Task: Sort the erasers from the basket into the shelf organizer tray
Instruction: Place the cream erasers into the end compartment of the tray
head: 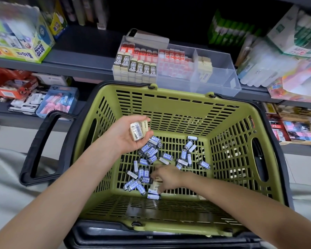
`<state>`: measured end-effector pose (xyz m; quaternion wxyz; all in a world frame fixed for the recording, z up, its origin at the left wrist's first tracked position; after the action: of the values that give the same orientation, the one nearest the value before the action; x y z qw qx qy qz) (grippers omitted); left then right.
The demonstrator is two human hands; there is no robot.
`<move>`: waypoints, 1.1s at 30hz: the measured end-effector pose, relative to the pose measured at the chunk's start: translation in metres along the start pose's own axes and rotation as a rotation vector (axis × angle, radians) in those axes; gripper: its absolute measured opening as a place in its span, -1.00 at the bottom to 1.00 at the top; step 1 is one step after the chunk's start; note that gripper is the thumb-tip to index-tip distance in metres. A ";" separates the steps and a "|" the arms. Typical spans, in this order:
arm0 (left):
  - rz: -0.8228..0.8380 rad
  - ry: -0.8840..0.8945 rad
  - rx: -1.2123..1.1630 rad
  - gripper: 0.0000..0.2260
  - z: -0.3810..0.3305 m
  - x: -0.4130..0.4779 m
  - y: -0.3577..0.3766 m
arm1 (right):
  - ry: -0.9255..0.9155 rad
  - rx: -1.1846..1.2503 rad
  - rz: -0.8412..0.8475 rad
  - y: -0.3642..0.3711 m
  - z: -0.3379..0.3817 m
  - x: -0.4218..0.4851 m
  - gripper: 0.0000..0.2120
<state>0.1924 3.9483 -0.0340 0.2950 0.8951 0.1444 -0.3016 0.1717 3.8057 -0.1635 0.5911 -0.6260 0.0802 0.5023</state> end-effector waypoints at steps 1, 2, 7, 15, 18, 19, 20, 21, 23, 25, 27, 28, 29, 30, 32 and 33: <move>-0.001 0.000 0.007 -0.85 0.000 0.000 0.000 | -0.002 0.047 0.005 -0.003 -0.001 -0.003 -0.56; -0.002 0.000 0.014 -0.87 0.000 0.001 -0.001 | 0.003 0.114 0.004 -0.008 -0.003 -0.007 -0.60; -0.028 -0.011 0.165 -0.83 0.011 0.005 -0.001 | 0.054 0.623 -0.220 -0.081 -0.024 -0.053 -0.80; 0.207 -0.318 -0.272 -0.67 0.055 -0.011 0.041 | -0.244 0.895 -0.463 -0.159 0.010 -0.122 -0.64; 0.187 -0.314 -0.285 -0.75 0.061 -0.010 0.042 | -0.227 1.216 -0.377 -0.156 -0.018 -0.126 -0.74; 0.188 -0.313 -0.275 -0.81 0.062 -0.010 0.042 | -0.147 1.262 -0.398 -0.151 -0.037 -0.123 -0.79; 0.195 -0.313 -0.269 -0.86 0.063 -0.010 0.042 | -0.013 1.169 -0.388 -0.140 -0.054 -0.116 -0.84; 0.204 -0.308 -0.253 -0.89 0.064 -0.010 0.042 | 0.149 0.933 -0.307 -0.123 -0.070 -0.107 -0.85; 0.204 -0.285 -0.180 -0.90 0.065 -0.010 0.041 | 0.452 0.361 -0.015 -0.068 -0.097 -0.089 -0.75; 0.186 -0.271 -0.116 -0.88 0.064 -0.009 0.039 | 0.571 0.067 0.154 -0.023 -0.110 -0.080 -0.66; 0.157 -0.256 -0.092 -0.89 0.059 -0.008 0.036 | 0.543 -0.056 0.153 -0.001 -0.107 -0.069 -0.64; 0.138 -0.243 -0.087 -0.88 0.055 -0.008 0.035 | 0.514 -0.113 0.137 0.005 -0.104 -0.065 -0.63; 0.117 -0.225 -0.087 -0.88 0.050 -0.008 0.033 | 0.494 -0.155 0.121 0.009 -0.102 -0.061 -0.62; 0.097 -0.201 -0.095 -0.87 0.045 -0.008 0.031 | 0.485 -0.177 0.111 0.012 -0.101 -0.058 -0.61; 0.059 -0.154 -0.141 -0.85 0.035 -0.009 0.028 | 0.479 -0.149 0.115 0.015 -0.102 -0.057 -0.60; 0.042 -0.136 -0.172 -0.85 0.031 -0.009 0.027 | 0.486 -0.081 0.119 0.014 -0.104 -0.057 -0.60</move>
<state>0.1826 3.9077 -0.0363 0.3860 0.8469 0.1303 -0.3419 0.1895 3.6882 -0.1528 0.4985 -0.7456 0.2365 0.3737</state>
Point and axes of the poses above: each hand's wrist, its own x-axis towards the middle knuckle, its own y-axis out of the palm, z = x × y, the point moved 6 cm from there along x, towards the middle knuckle, and after that the axes turned 14 degrees about y, right-handed, at the moved point
